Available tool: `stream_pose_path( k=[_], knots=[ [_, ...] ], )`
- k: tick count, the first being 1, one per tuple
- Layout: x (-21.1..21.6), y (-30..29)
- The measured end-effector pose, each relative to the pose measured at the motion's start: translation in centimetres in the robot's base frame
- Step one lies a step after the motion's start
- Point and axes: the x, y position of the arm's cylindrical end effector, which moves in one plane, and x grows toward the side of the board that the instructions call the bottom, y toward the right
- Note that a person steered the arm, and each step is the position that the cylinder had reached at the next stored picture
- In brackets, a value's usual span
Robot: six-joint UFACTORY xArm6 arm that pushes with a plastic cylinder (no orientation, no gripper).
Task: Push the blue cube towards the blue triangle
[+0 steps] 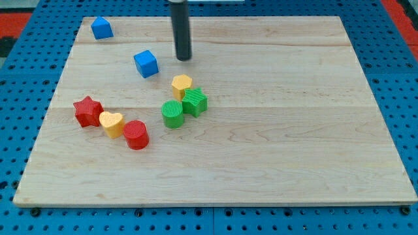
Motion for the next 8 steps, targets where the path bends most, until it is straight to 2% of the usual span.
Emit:
stream_pose_path(
  k=[1, 3, 5, 8],
  knots=[
    [4.5, -5.1],
    [-0.6, -12.4],
    [-4.2, -14.3],
    [0.0, -13.0]
  ],
)
